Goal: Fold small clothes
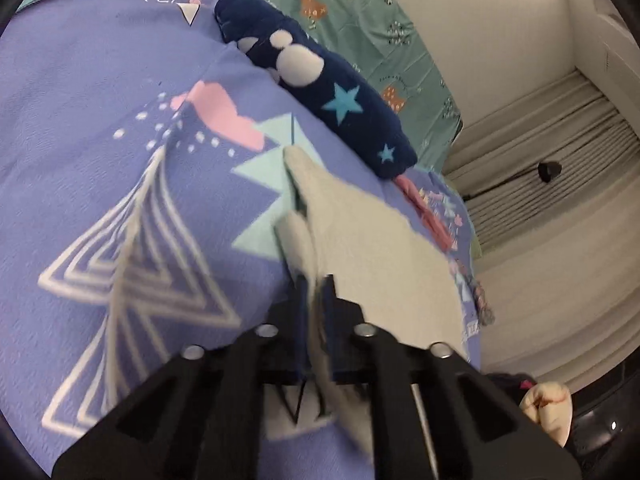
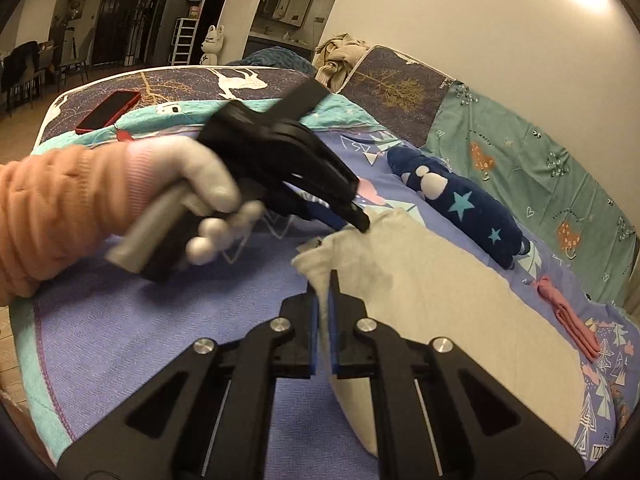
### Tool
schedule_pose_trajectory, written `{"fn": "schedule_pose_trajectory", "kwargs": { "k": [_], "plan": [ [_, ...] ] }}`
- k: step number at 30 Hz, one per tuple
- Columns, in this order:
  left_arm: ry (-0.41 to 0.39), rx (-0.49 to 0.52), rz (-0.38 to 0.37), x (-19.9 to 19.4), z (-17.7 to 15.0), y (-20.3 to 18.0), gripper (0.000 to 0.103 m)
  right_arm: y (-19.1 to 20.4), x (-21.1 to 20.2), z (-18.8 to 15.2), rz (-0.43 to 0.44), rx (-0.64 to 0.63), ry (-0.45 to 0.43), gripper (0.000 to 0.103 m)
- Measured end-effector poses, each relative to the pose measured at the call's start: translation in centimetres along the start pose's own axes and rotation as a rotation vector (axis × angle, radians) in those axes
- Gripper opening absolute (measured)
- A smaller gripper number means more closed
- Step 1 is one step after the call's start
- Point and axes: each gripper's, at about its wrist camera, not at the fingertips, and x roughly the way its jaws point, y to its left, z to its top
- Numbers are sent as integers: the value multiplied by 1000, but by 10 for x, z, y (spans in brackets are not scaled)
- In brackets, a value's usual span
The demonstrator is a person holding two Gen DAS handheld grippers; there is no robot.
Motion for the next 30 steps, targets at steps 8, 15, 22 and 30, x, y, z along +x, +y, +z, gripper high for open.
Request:
{"fn": "schedule_pose_trajectory", "kwargs": {
  "k": [8, 15, 22, 30],
  "plan": [
    [-151, 54, 109, -23, 2, 2, 0, 18, 24, -15, 151, -5, 118, 3],
    [-101, 29, 32, -31, -10, 7, 47, 19, 16, -16, 177, 2, 110, 18],
    [30, 134, 41, 10, -18, -13, 55, 16, 13, -26, 100, -36, 153, 35],
    [-113, 112, 95, 22, 6, -12, 7, 24, 28, -31, 68, -54, 196, 38]
  ]
}}
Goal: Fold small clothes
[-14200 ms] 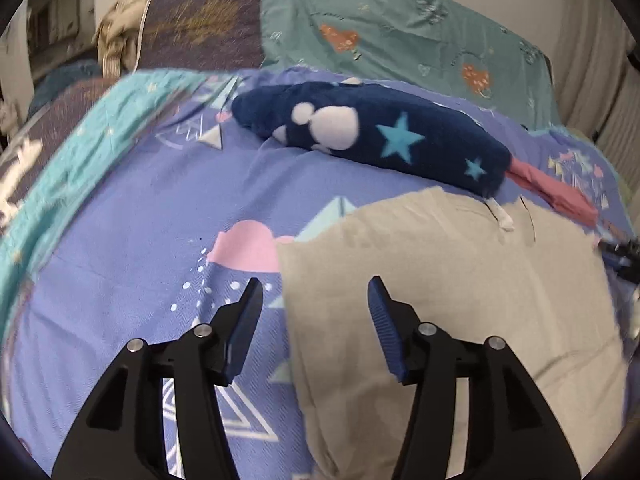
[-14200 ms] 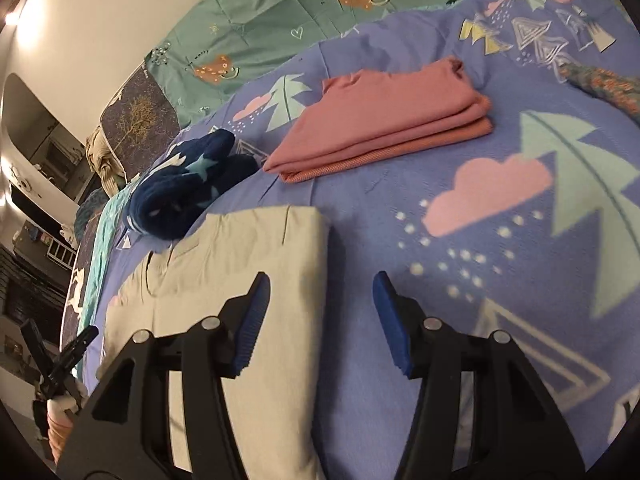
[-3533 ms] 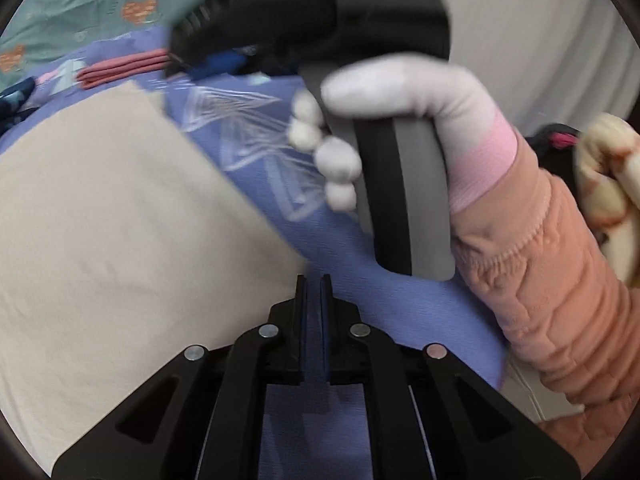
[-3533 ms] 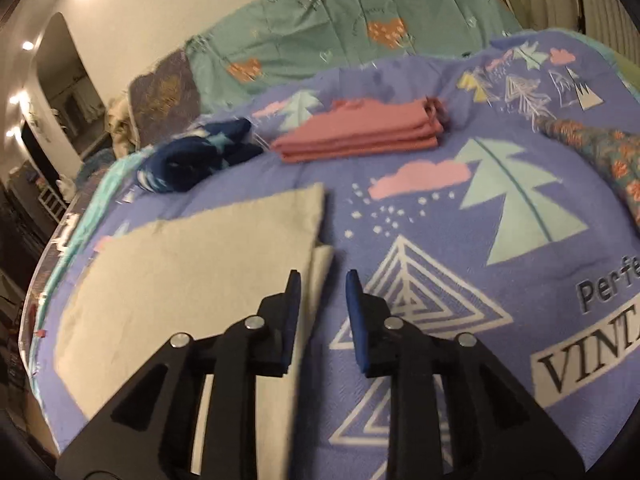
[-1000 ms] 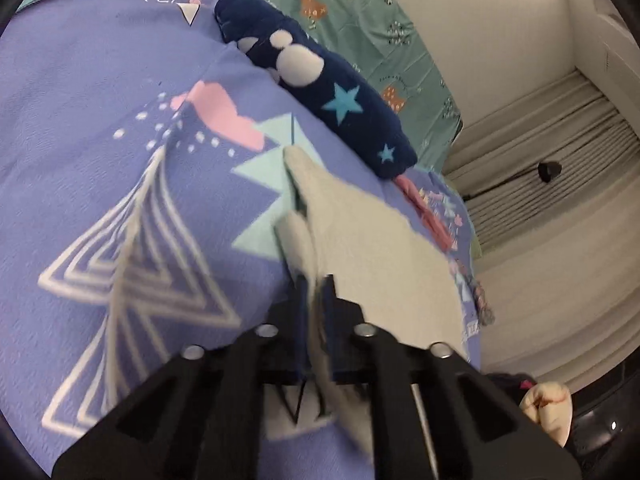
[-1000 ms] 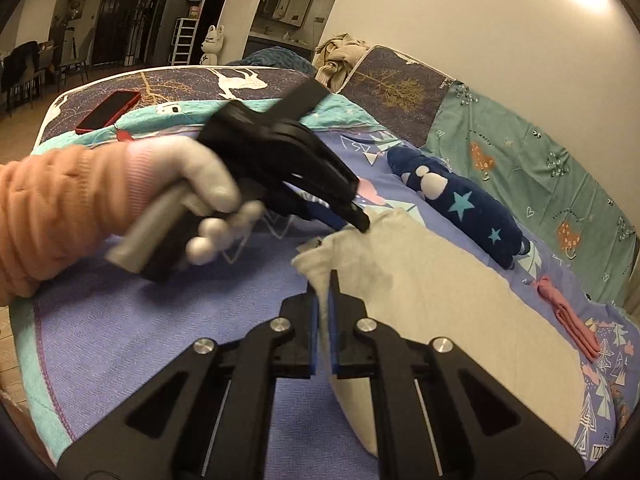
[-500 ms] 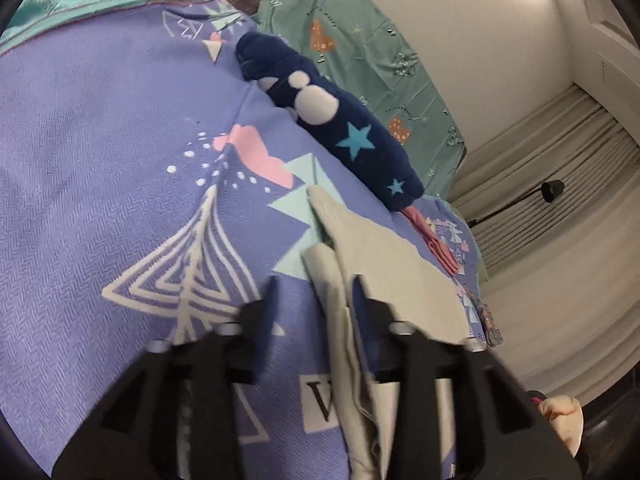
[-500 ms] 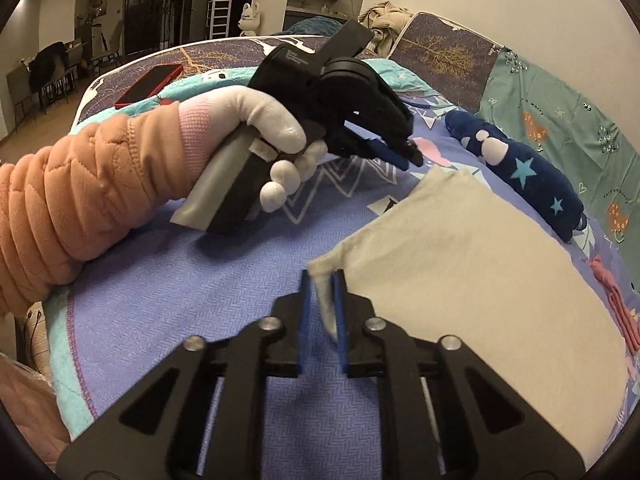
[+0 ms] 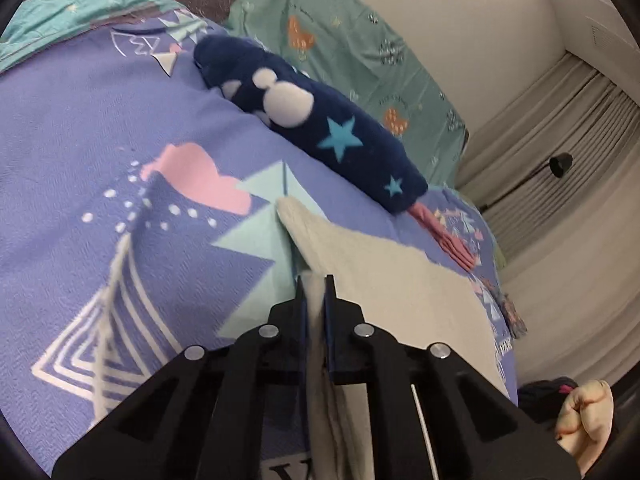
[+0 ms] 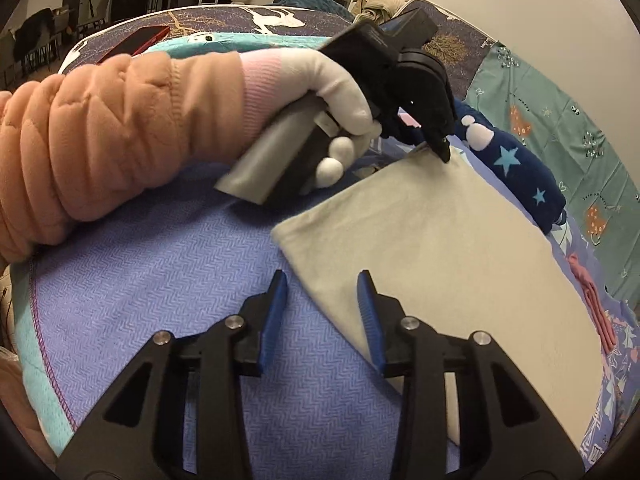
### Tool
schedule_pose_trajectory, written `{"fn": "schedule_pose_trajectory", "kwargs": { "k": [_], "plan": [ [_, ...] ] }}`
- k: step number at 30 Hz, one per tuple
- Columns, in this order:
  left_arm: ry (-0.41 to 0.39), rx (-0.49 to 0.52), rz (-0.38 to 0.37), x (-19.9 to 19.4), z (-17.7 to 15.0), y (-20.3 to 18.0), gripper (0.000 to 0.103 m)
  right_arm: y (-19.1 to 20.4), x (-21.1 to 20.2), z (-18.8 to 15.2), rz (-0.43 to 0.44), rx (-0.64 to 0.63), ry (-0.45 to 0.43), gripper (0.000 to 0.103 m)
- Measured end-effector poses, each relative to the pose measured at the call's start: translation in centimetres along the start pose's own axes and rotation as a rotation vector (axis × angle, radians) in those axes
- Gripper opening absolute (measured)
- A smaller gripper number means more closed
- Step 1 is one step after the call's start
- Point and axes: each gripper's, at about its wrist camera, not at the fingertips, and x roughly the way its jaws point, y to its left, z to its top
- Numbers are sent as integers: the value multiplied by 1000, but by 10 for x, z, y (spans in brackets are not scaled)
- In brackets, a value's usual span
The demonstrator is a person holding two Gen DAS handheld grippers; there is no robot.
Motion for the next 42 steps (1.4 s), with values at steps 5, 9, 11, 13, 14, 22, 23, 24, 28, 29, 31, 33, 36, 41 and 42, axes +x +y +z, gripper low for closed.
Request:
{"fn": "schedule_pose_trajectory", "kwargs": {
  "k": [5, 9, 11, 13, 14, 22, 23, 24, 28, 29, 31, 33, 36, 41, 42],
  "plan": [
    [-80, -107, 12, -21, 0, 25, 7, -7, 1, -2, 8, 31, 3, 42],
    [-22, -78, -77, -25, -6, 24, 54, -6, 2, -1, -16, 28, 9, 45],
    [13, -30, -84, -18, -14, 18, 56, -5, 3, 1, -31, 29, 13, 46],
    [15, 2, -72, -16, -18, 14, 59, -5, 5, 1, -41, 28, 16, 47],
    [17, 0, -81, -16, -17, 13, 61, -4, 5, 1, -46, 25, 16, 47],
    [-7, -29, -141, -17, -21, 21, 62, -3, 8, 3, -67, 23, 22, 51],
    [-10, -31, -150, -18, -21, 22, 63, -3, 7, 3, -72, 22, 22, 52],
    [-11, -34, -156, -17, -21, 22, 63, -4, 7, 2, -72, 23, 21, 54],
    [-19, -40, -182, -19, -23, 23, 63, -9, 1, -2, -42, 41, 21, 53],
    [-20, -41, -192, -20, -23, 23, 63, -8, 0, -3, -46, 33, 20, 53],
    [-23, -47, -202, -20, -24, 25, 63, -3, -1, -3, -69, 7, 18, 53],
    [-26, -56, -215, -21, -24, 27, 63, 6, 1, -2, -112, -44, 11, 53],
    [-28, -62, -227, -21, -24, 29, 63, 18, 8, 4, -173, -110, 4, 53],
    [-32, -68, -245, -22, -25, 33, 63, 30, 29, 19, -296, -156, 19, 53],
    [-33, -71, -251, -22, -25, 34, 63, 33, 31, 21, -317, -163, 18, 53]
  ]
}}
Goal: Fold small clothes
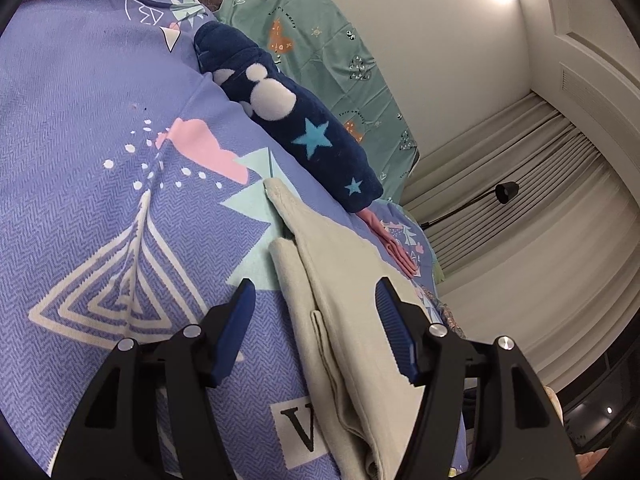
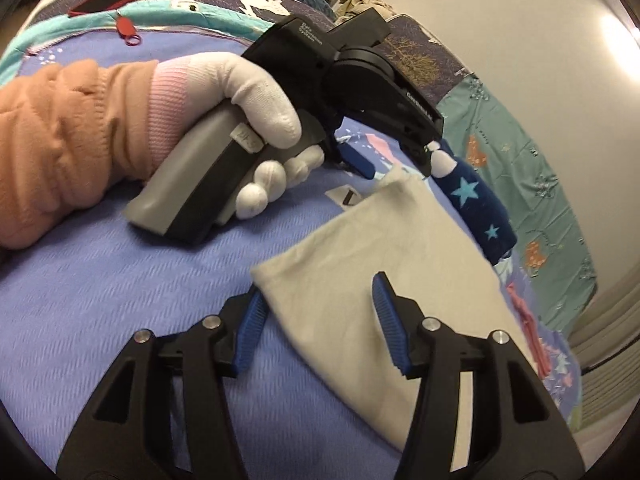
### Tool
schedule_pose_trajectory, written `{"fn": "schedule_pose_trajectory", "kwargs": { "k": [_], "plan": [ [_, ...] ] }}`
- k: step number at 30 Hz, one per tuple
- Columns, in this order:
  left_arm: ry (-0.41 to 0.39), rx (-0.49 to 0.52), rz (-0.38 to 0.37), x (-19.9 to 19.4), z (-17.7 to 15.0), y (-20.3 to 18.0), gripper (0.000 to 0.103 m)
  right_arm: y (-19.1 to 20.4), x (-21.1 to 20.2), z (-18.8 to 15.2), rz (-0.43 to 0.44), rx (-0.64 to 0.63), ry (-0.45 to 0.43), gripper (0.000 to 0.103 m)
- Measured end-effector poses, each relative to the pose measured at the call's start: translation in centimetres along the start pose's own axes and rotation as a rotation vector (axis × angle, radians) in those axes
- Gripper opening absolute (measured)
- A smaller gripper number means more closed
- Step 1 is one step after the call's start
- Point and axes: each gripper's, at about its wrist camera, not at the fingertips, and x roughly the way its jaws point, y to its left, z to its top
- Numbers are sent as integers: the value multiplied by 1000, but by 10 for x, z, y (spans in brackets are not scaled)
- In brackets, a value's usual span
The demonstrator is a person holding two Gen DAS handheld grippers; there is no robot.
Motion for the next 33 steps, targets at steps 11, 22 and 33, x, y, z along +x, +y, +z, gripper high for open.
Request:
{"fn": "schedule_pose_trajectory", "kwargs": {
  "k": [11, 22, 33],
  "plan": [
    [1, -1, -40, -1, 0, 2, 63, -4, 5, -1, -94, 4, 38, 52],
    [65, 42, -5, 12, 1, -11, 64, -13, 15, 5, -42, 81, 28, 37],
    [67, 48, 108, 30, 6, -19, 6, -20, -9, 2, 134, 109, -35, 4]
  ]
}}
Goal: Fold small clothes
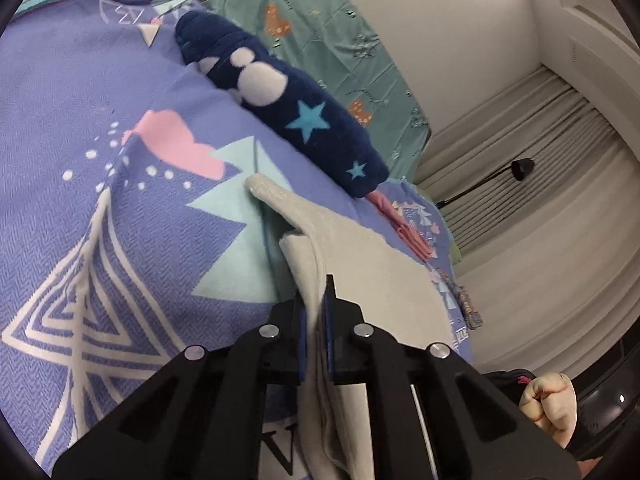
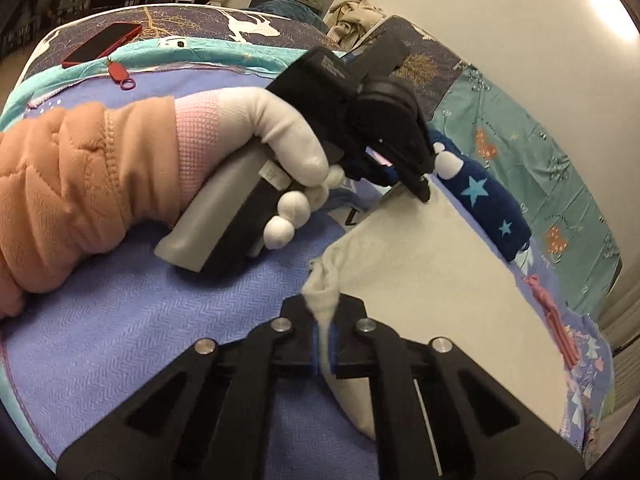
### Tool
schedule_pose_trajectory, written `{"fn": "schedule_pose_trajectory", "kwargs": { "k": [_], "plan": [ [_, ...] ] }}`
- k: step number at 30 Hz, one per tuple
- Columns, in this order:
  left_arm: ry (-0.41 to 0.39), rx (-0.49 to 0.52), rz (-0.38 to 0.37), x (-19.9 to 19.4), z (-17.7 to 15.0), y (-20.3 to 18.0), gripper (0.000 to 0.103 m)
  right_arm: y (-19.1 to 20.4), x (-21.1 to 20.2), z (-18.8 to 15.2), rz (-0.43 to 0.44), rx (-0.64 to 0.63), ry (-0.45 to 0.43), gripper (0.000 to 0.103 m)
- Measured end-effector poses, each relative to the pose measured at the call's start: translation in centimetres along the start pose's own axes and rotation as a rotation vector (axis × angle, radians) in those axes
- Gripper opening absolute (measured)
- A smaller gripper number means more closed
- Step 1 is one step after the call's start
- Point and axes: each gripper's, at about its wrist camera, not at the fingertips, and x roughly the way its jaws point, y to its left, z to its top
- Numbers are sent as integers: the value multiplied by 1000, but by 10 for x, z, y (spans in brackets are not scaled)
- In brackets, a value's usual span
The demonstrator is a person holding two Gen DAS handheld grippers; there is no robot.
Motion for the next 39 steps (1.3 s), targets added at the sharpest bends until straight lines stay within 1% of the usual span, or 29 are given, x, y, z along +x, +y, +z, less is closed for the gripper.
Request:
{"fn": "schedule_pose_trajectory", "kwargs": {
  "k": [2, 4, 5, 6, 7, 8, 9, 11, 12, 13, 14, 15, 17, 19, 20, 26, 31, 39],
  "plan": [
    [11, -21, 16, 3, -1, 5, 7, 0, 5, -1, 13, 13, 28, 4],
    [9, -36, 13, 3, 0, 8, 11, 2, -1, 1, -14, 6, 16, 4],
    [9, -39, 24, 3, 1, 8, 18, 3, -3, 1, -19, 1, 17, 13],
    [15, -42, 33, 4, 2, 8, 24, 3, -3, 1, -28, -3, 20, 32],
    [20, -39, 32, 5, 3, 7, 26, 1, 1, -1, -45, -12, 26, 41],
    [23, -29, 36, 8, 4, 5, 29, 4, 4, -3, -59, -29, 41, 48],
    [29, -15, 47, 12, 6, 2, 30, 4, 8, -3, -63, -37, 51, 48],
    [30, 1, 69, 18, 8, -2, 30, 6, 11, -1, -81, -44, 48, 48],
    [29, 3, 79, 21, 10, -4, 25, 7, 13, 1, -85, -46, 42, 46],
    [25, 0, 92, 22, 12, -4, 18, 6, 16, 1, -82, -47, 39, 41],
    [27, -11, 95, 24, 14, -4, 10, 2, 19, 1, -71, -29, 50, 17],
    [20, -23, 88, 24, 17, -4, 8, -4, 16, 1, -53, 5, 38, 9],
    [-1, -17, 87, 23, 19, -8, 8, -15, 5, 0, -30, 63, 4, 5],
    [-9, -4, 103, 23, 22, -15, 8, -29, -5, 0, -19, 122, -29, 4],
    [-10, -2, 107, 24, 24, -19, 8, -35, -9, 0, -26, 144, -42, 3],
    [-24, 12, 112, 24, 31, -38, 8, -59, -30, -3, -43, 220, -84, 3],
    [-26, 22, 132, 26, 33, -55, 8, -78, -39, -12, -47, 281, -96, 3],
    [-36, 79, 165, 35, 36, -92, 8, -101, -54, -25, -59, 348, -120, 3]
  ]
}}
